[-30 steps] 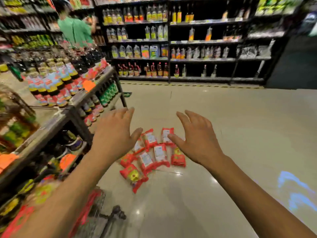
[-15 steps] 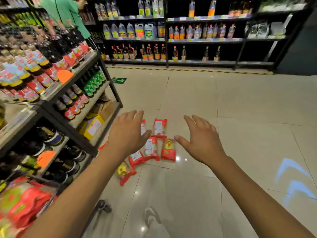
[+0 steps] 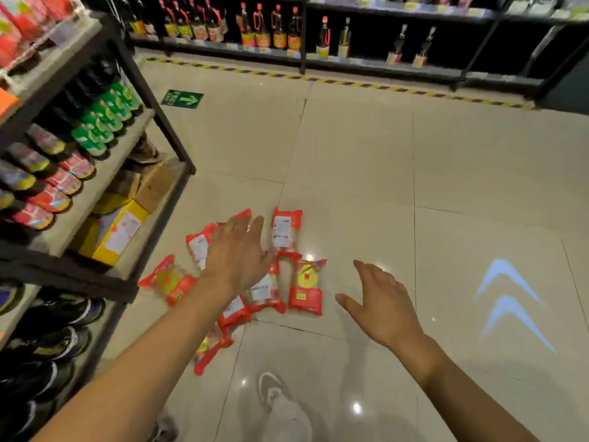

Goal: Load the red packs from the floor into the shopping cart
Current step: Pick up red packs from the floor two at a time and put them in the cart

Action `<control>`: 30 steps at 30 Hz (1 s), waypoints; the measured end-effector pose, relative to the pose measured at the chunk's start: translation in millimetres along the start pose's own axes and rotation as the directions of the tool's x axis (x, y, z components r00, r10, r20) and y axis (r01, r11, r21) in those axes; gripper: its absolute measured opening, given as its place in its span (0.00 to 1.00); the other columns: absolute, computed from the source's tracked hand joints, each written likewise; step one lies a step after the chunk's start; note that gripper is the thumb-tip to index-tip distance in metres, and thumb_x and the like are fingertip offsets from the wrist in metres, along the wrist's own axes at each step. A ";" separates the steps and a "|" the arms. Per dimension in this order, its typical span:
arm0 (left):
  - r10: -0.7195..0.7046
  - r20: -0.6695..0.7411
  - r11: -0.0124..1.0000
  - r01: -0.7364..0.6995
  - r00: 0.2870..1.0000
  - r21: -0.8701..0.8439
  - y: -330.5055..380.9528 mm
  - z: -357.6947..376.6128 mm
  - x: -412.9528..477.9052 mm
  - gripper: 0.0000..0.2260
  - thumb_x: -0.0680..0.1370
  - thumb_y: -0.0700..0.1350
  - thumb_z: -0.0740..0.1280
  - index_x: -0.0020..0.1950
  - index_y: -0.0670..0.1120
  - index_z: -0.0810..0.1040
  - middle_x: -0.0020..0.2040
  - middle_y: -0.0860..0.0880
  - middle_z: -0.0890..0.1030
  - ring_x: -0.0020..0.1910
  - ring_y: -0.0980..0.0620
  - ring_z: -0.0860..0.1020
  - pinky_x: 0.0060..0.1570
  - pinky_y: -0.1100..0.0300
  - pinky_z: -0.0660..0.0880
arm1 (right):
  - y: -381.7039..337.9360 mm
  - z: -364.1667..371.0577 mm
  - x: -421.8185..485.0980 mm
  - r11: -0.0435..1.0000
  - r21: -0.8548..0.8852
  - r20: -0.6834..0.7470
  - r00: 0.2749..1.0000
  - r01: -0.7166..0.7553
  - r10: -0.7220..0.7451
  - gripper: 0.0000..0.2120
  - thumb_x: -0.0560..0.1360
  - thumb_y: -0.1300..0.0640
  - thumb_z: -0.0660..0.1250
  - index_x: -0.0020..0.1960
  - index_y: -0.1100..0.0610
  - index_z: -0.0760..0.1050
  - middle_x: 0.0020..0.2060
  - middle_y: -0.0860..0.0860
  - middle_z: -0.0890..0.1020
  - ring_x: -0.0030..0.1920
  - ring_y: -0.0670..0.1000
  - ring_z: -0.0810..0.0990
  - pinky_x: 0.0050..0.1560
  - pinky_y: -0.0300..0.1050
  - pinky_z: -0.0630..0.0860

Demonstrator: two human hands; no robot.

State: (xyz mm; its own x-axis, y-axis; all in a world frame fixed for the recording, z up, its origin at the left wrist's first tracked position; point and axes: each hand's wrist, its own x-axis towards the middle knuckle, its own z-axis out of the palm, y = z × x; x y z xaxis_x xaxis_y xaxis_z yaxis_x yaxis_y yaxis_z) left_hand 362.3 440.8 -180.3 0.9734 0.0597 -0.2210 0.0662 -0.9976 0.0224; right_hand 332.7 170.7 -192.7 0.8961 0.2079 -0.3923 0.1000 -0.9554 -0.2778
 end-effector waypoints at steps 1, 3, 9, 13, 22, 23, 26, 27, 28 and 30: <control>-0.007 0.003 1.000 0.007 1.000 0.003 -5.1 19.6 28.8 0.34 0.74 0.64 0.55 0.77 0.48 0.65 0.73 0.42 0.73 0.69 0.38 0.72 0.66 0.44 0.71 | 3.7 15.3 29.3 1.000 -0.010 0.018 1.000 -0.007 0.007 0.37 0.78 0.34 0.57 0.80 0.50 0.53 0.77 0.51 0.65 0.76 0.53 0.63 0.73 0.49 0.60; -0.025 0.023 1.000 0.025 0.999 0.001 -13.2 70.8 84.7 0.36 0.74 0.64 0.55 0.78 0.47 0.64 0.73 0.42 0.73 0.69 0.37 0.72 0.67 0.43 0.70 | 14.8 54.1 89.3 1.000 -0.013 0.054 0.998 -0.026 0.027 0.37 0.77 0.34 0.57 0.80 0.51 0.54 0.76 0.51 0.66 0.75 0.53 0.65 0.73 0.49 0.62; -0.064 0.175 0.998 0.065 0.983 -0.003 -17.3 281.7 245.2 0.34 0.79 0.62 0.60 0.79 0.44 0.59 0.77 0.41 0.66 0.75 0.37 0.65 0.69 0.43 0.64 | 71.0 228.8 271.5 0.998 0.018 0.168 0.984 -0.062 0.058 0.38 0.77 0.34 0.58 0.80 0.52 0.53 0.75 0.53 0.67 0.73 0.56 0.67 0.69 0.51 0.66; -0.296 0.354 0.866 0.406 0.887 -0.292 -39.6 462.7 305.6 0.34 0.73 0.63 0.66 0.71 0.43 0.68 0.68 0.39 0.73 0.67 0.36 0.72 0.64 0.43 0.73 | 117.4 374.6 362.2 0.976 0.140 0.262 0.957 -0.166 0.125 0.41 0.76 0.35 0.62 0.80 0.53 0.52 0.75 0.56 0.68 0.72 0.59 0.68 0.67 0.54 0.68; -0.473 0.657 0.065 0.767 0.587 -0.638 -122.8 735.9 276.5 0.45 0.50 0.64 0.84 0.59 0.40 0.79 0.53 0.45 0.86 0.49 0.46 0.86 0.49 0.46 0.84 | 170.5 585.6 459.0 0.664 0.561 0.387 0.866 -0.493 0.317 0.35 0.60 0.41 0.78 0.58 0.55 0.68 0.51 0.50 0.80 0.44 0.46 0.78 0.40 0.41 0.72; -0.424 0.691 0.017 0.768 0.585 -0.640 -118.6 729.2 273.1 0.37 0.56 0.58 0.85 0.58 0.41 0.82 0.50 0.46 0.88 0.46 0.48 0.87 0.44 0.52 0.85 | 170.7 592.5 462.4 0.621 0.600 0.380 0.862 -0.505 0.335 0.36 0.56 0.40 0.78 0.58 0.56 0.70 0.47 0.46 0.80 0.42 0.43 0.78 0.38 0.39 0.71; -0.398 0.663 -0.009 0.720 0.634 -0.694 -112.8 726.0 267.7 0.23 0.65 0.50 0.83 0.55 0.43 0.84 0.48 0.47 0.88 0.41 0.53 0.87 0.33 0.62 0.81 | 167.1 595.7 464.6 0.552 0.641 0.384 0.845 -0.534 0.372 0.39 0.56 0.45 0.81 0.61 0.58 0.71 0.46 0.49 0.82 0.42 0.46 0.80 0.40 0.44 0.72; -0.416 0.651 -0.036 0.704 0.634 -0.709 -109.3 721.4 265.0 0.28 0.61 0.53 0.84 0.56 0.43 0.82 0.49 0.47 0.88 0.41 0.52 0.87 0.34 0.60 0.82 | 164.2 587.4 460.7 0.544 0.645 0.377 0.843 -0.537 0.385 0.39 0.57 0.47 0.81 0.62 0.58 0.70 0.48 0.52 0.82 0.41 0.47 0.80 0.39 0.44 0.72; -0.447 0.634 -0.060 0.686 0.631 -0.725 -106.9 712.2 261.7 0.35 0.56 0.57 0.85 0.57 0.44 0.80 0.50 0.47 0.88 0.42 0.51 0.88 0.37 0.57 0.84 | 161.6 574.5 455.7 0.544 0.648 0.362 0.844 -0.533 0.396 0.39 0.59 0.48 0.81 0.63 0.57 0.68 0.49 0.53 0.81 0.40 0.47 0.79 0.37 0.43 0.72; -0.488 0.584 -0.100 0.623 0.649 -0.776 -103.6 681.1 251.0 0.38 0.52 0.58 0.85 0.57 0.50 0.77 0.52 0.48 0.87 0.47 0.49 0.87 0.45 0.51 0.84 | 154.8 534.3 439.7 0.563 0.648 0.321 0.854 -0.514 0.410 0.37 0.61 0.49 0.81 0.63 0.53 0.66 0.50 0.54 0.80 0.39 0.47 0.78 0.35 0.41 0.71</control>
State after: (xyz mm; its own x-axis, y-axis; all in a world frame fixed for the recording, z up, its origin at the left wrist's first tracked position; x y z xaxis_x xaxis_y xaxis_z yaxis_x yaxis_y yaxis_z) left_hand 450.6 534.3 -902.2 0.4715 0.5038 -0.7238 0.7698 0.1652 0.6165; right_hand 511.1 226.3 -876.7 0.6673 -0.1470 -0.7301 -0.6841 -0.5085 -0.5229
